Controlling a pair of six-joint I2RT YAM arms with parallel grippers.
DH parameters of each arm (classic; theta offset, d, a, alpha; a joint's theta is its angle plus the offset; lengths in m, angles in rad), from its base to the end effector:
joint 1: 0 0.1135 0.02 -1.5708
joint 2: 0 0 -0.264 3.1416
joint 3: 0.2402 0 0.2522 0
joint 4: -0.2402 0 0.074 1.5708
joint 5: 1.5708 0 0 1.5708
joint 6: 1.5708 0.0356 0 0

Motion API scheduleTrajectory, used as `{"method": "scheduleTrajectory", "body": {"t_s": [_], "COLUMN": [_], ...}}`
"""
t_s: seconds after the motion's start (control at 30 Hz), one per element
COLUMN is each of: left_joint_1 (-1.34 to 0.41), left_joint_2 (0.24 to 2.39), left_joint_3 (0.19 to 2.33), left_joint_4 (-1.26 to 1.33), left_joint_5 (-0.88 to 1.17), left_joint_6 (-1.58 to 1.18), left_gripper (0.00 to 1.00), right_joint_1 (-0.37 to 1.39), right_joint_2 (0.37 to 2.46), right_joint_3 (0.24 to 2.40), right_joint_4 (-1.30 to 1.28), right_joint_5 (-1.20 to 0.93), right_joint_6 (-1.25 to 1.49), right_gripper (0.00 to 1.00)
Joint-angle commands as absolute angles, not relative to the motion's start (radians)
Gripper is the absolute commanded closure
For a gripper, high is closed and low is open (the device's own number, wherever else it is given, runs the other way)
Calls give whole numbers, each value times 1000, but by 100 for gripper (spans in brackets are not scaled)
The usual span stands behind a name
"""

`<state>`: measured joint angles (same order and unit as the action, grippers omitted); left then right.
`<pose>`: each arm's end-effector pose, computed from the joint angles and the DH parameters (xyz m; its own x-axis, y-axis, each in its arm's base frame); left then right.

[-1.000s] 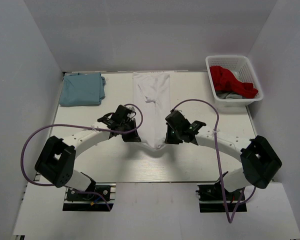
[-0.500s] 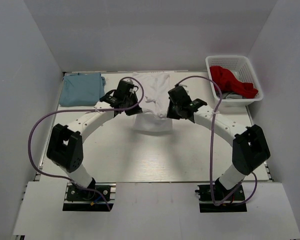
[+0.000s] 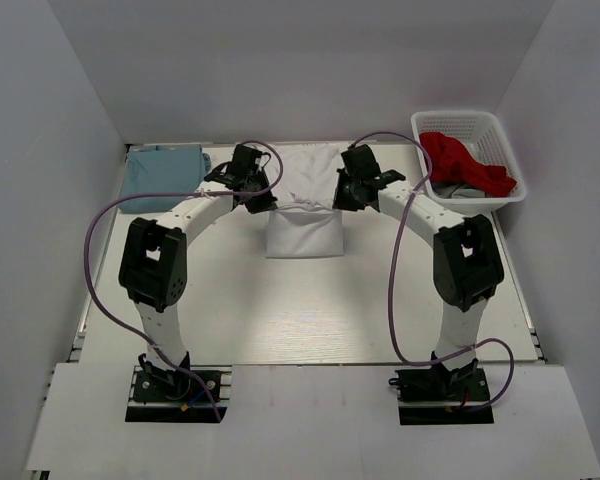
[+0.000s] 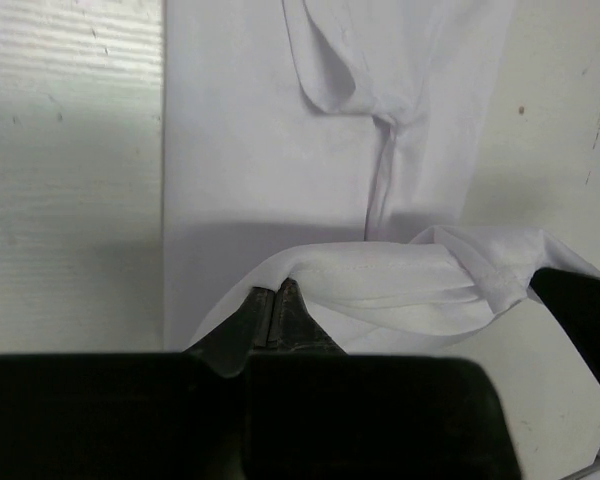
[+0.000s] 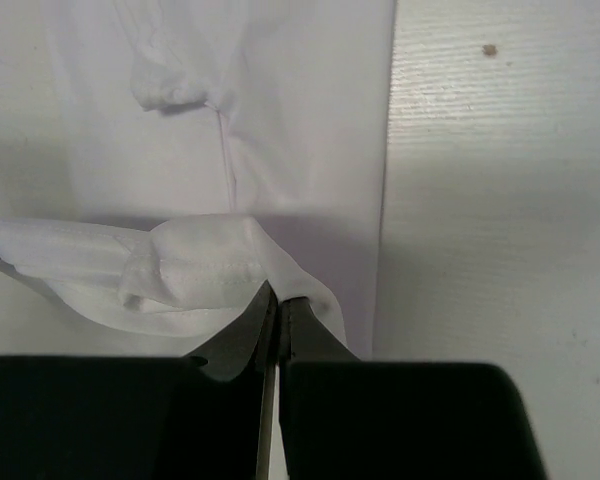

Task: Fold and stack the t-shirts
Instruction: Fold the folded rectangular tshirt in 1/3 of the way, then grab one side of the 2/3 rectangular tshirt with both arms

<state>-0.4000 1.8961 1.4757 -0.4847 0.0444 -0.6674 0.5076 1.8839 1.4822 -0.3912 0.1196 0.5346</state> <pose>0.3864 -0.1651 0.2323 -0.8254 -0.3224 -0.4635 -0.1230 0.9039 -0.4097 0.3752 0.2038 0.2462 -0.7443 0.1649 -0.6472 -0.0351 0.9581 0.2844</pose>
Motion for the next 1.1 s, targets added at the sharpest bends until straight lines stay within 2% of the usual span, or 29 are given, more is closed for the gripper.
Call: {"method": "scheduleTrajectory", "body": {"t_s": [0.0,0.43,0.47,0.5,0.53,0.57,0.63,0.67,0.7,0.77,0.9,1.07], "left_joint_1": [-379,-328,-328,-318,-308,-308,-299,-288,-288,-276,-276,-291], "left_joint_2": [1910,2039,2049,2060,2081,2092,2111,2120,2137,2147,2090,1878], "left_joint_3": [1551,1615,1641,1655,1670,1705,1753,1799,1830,1891,1809,1464], "left_joint_4": [-445,-393,-393,-393,-393,-393,-393,-393,-408,-451,-476,-399], "left_joint_5": [69,127,127,127,127,127,137,137,137,146,146,181], "left_joint_6": [-632,-614,-614,-614,-614,-601,-588,-574,-574,-552,-552,-561], "left_gripper": [100,100,96,88,78,52,28,16,0,0,0,0], "right_joint_1": [486,413,407,407,400,391,377,374,362,357,359,367], "right_joint_2": [1927,2083,2091,2106,2114,2118,2122,2120,2117,2092,1990,1844], "right_joint_3": [1577,1638,1637,1638,1653,1663,1681,1680,1677,1655,1519,1313], "right_joint_4": [-334,-223,-212,-201,-189,-186,-161,-147,-123,-97,-57,-70], "right_joint_5": [26,-152,-159,-167,-167,-169,-153,-158,-158,-190,-215,-267], "right_joint_6": [499,575,580,583,598,594,595,583,581,560,537,511], "right_gripper": [100,100,100,95,82,73,59,33,22,10,10,10]}}
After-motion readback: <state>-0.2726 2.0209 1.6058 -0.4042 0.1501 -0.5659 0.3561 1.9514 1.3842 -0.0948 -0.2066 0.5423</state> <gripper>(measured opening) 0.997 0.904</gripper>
